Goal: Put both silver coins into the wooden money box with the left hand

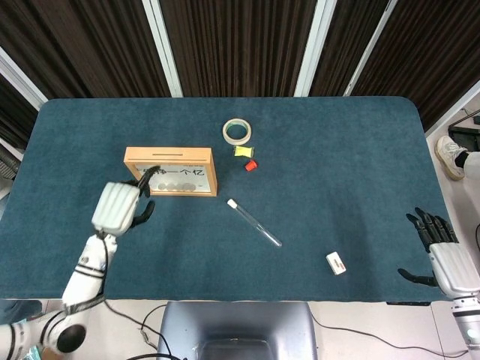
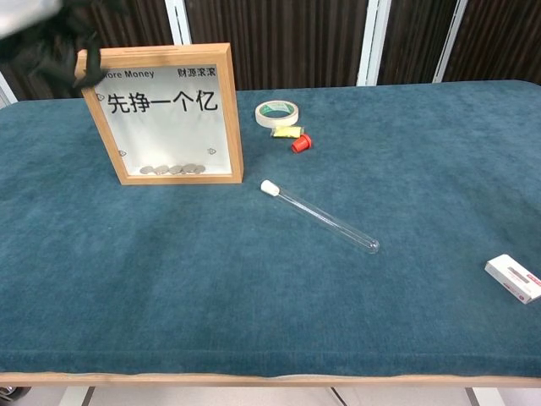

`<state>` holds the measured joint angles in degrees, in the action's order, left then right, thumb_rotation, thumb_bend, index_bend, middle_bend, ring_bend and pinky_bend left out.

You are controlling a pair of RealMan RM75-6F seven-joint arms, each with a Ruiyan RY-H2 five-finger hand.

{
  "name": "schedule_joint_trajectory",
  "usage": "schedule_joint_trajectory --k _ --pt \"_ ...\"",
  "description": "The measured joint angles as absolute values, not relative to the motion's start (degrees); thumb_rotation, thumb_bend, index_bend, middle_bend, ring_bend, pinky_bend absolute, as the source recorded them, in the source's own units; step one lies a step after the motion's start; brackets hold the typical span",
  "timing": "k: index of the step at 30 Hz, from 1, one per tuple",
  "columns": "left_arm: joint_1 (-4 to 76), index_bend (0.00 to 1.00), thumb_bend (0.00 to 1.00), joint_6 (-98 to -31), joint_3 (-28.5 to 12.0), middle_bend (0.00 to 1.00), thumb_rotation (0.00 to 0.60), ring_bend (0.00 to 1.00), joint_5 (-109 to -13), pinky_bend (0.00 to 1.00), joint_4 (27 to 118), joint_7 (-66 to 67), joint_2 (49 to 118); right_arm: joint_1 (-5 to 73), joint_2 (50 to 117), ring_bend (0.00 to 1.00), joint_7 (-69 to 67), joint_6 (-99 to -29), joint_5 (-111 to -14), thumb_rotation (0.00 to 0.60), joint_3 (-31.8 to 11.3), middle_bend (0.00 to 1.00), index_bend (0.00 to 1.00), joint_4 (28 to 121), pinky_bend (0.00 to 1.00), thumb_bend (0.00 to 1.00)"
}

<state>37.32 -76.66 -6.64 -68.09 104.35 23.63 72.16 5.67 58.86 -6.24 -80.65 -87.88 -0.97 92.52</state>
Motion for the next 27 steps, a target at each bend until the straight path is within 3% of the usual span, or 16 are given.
schedule_joint_trajectory --k 2,5,8,14,27 --pt "32.0 0.0 0.4 -78.2 0.1 0.0 0.6 0.0 -73.5 0.0 104.9 22.7 69.1 5.7 59.4 0.0 -4.8 -80.6 -88.1 0.6 -0.8 0.0 0.0 92.7 0.0 0.14" --pt "24.1 0.0 0.39 -81.7 6.9 0.0 0.6 0.0 -78.9 0.0 104.2 19.8 66.5 6.0 60.5 0.0 -2.6 -80.2 -88.3 0.6 -0.8 0.0 0.0 92.9 0.0 0.14" --pt "17.1 0.0 0.39 -87.0 9.4 0.0 0.6 0.0 -81.2 0.0 101.0 16.4 66.6 6.2 61.5 0.0 -0.2 -79.8 -88.4 0.6 -0.6 0.0 0.0 93.1 0.0 0.14" --pt "10.6 0.0 0.39 -95.1 10.0 0.0 0.6 0.0 -85.6 0.0 91.9 10.4 69.3 5.9 63.3 0.0 3.2 -80.8 -87.8 0.6 -0.9 0.0 0.0 93.2 0.0 0.14" --pt "7.8 0.0 0.39 -93.9 7.6 0.0 0.6 0.0 -89.3 0.0 89.2 3.2 69.2 5.3 63.4 0.0 3.9 -81.7 -87.3 0.6 -1.1 0.0 0.0 93.2 0.0 0.14"
